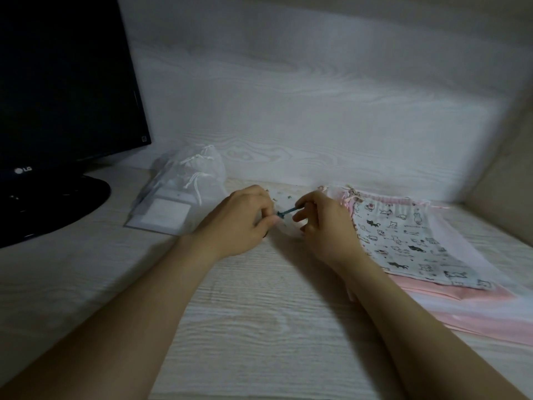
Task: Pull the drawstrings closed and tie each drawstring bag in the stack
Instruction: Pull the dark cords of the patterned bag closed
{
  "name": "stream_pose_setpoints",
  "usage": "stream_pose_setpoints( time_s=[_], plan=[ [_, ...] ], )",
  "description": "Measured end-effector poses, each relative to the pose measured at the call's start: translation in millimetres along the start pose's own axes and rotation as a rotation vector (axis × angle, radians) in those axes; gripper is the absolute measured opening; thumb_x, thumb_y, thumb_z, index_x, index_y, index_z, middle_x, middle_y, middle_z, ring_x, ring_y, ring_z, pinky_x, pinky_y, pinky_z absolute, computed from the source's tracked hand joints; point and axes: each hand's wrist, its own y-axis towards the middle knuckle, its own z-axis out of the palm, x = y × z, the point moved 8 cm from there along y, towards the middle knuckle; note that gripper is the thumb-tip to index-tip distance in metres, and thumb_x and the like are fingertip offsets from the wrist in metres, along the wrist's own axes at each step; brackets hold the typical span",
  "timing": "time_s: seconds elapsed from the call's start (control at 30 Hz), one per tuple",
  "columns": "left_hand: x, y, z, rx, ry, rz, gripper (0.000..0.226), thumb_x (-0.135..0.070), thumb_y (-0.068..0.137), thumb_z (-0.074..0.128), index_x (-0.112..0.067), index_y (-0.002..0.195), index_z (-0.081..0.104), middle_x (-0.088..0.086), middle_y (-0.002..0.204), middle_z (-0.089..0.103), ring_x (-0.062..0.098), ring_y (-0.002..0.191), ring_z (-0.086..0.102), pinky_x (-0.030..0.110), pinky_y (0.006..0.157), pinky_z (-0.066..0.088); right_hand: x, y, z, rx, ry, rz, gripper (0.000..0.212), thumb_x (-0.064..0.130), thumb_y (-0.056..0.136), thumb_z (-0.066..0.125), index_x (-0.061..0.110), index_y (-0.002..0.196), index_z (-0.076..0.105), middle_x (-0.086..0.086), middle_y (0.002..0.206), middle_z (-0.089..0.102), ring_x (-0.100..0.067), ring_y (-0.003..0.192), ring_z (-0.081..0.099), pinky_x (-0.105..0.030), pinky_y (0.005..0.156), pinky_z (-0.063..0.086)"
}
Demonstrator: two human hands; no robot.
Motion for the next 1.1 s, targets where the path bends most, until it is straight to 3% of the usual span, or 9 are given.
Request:
stream_pose_setpoints(
  time_s=[0.4,0.5,0.57,0.63,0.7,0.77,0.87,0.93,1.1],
  plan=[
    [7.7,-3.1,7.7,0.104,-0.013,-0.05,0.028,-0.015,0.089,0.065,-0.011,0.073,0.043,0.0,0.079,0.052,0.015,0.069,0.049,0.042,0.067,0.047,-2.4,2.2,13.2,0.071,-0.071,0.041,0.027,-0.002,0.094,0.047,0.011,0.107,0.068,-0.001,0.088,0.077,-0.023,0.085,0.07,-0.041,0.078,0.056],
    [14.5,-4.6,6.3,0.11,-0.035,-0.108,0.023,-0.022,0.091,0.07,-0.026,0.105,0.052,-0.007,0.107,0.062,0.008,0.093,0.059,0.037,0.082,0.055,3.0,-0.4,0.0,0.018,0.003,-0.002,0.031,-0.006,0.093,0.045,0.013,0.112,0.061,0.002,0.083,0.075,-0.02,0.082,0.07,-0.038,0.074,0.053],
    [17.1,-6.4,3.9,0.125,-0.075,-0.13,0.063,-0.021,0.094,0.069,-0.036,0.145,0.035,-0.006,0.134,0.052,0.011,0.119,0.055,0.034,0.101,0.049,10.9,-1.8,-15.1,-0.056,0.074,-0.06,0.028,-0.003,0.098,0.044,0.016,0.114,0.057,0.001,0.083,0.073,-0.01,0.084,0.07,-0.033,0.071,0.051],
    [19.2,-4.7,0.0,0.068,0.044,-0.128,0.068,-0.029,0.1,0.066,-0.033,0.156,0.029,-0.004,0.141,0.042,0.017,0.13,0.044,0.04,0.112,0.039,23.7,-5.5,-32.2,-0.166,0.152,-0.127,0.021,0.006,0.106,0.041,0.016,0.117,0.055,0.004,0.083,0.07,0.004,0.078,0.065,-0.02,0.067,0.045],
    [19.2,-0.3,-5.5,-0.031,0.101,-0.129,0.035,-0.033,0.105,0.058,-0.024,0.136,0.047,-0.002,0.138,0.04,0.022,0.126,0.042,0.045,0.111,0.037,39.3,-10.2,-47.9,-0.281,0.239,-0.17,0.02,0.013,0.109,0.04,0.016,0.123,0.054,0.005,0.091,0.073,0.001,0.077,0.065,-0.017,0.066,0.044],
    [15.9,4.0,-14.6,-0.151,0.026,-0.132,0.01,-0.03,0.108,0.054,-0.023,0.112,0.048,-0.001,0.127,0.047,0.025,0.117,0.049,0.044,0.103,0.041,51.3,-14.9,-58.0,-0.352,0.324,-0.194,0.028,0.017,0.108,0.045,0.016,0.136,0.049,0.002,0.116,0.072,-0.005,0.092,0.068,-0.019,0.076,0.05],
    [4.8,7.4,-32.9,-0.289,-0.23,-0.111,0.019,-0.029,0.112,0.049,-0.016,0.099,0.048,-0.012,0.089,0.055,0.011,0.085,0.058,0.032,0.075,0.043,56.4,-16.7,-61.6,-0.39,0.372,-0.204,0.058,0.011,0.1,0.059,0.013,0.153,0.034,-0.003,0.148,0.05,-0.014,0.131,0.055,-0.031,0.104,0.048],
    [-1.2,7.5,-43.2,-0.343,-0.359,-0.121,0.023,-0.031,0.113,0.045,-0.014,0.099,0.048,-0.014,0.077,0.053,0.0,0.068,0.051,0.028,0.063,0.039,50.0,-14.9,-56.4,-0.386,0.327,-0.139,0.071,0.011,0.096,0.062,0.018,0.157,0.026,-0.003,0.153,0.043,-0.014,0.136,0.049,-0.036,0.11,0.045],
    [-1.1,2.9,-61.7,-0.488,-0.442,-0.209,0.025,-0.041,0.114,0.035,-0.018,0.111,0.043,-0.006,0.084,0.052,0.005,0.07,0.051,0.033,0.068,0.044,34.4,-8.9,-37.7,-0.294,0.479,0.067,0.064,0.014,0.101,0.058,0.03,0.152,0.024,-0.003,0.116,0.066,-0.01,0.081,0.07,-0.02,0.065,0.055]
  ],
)
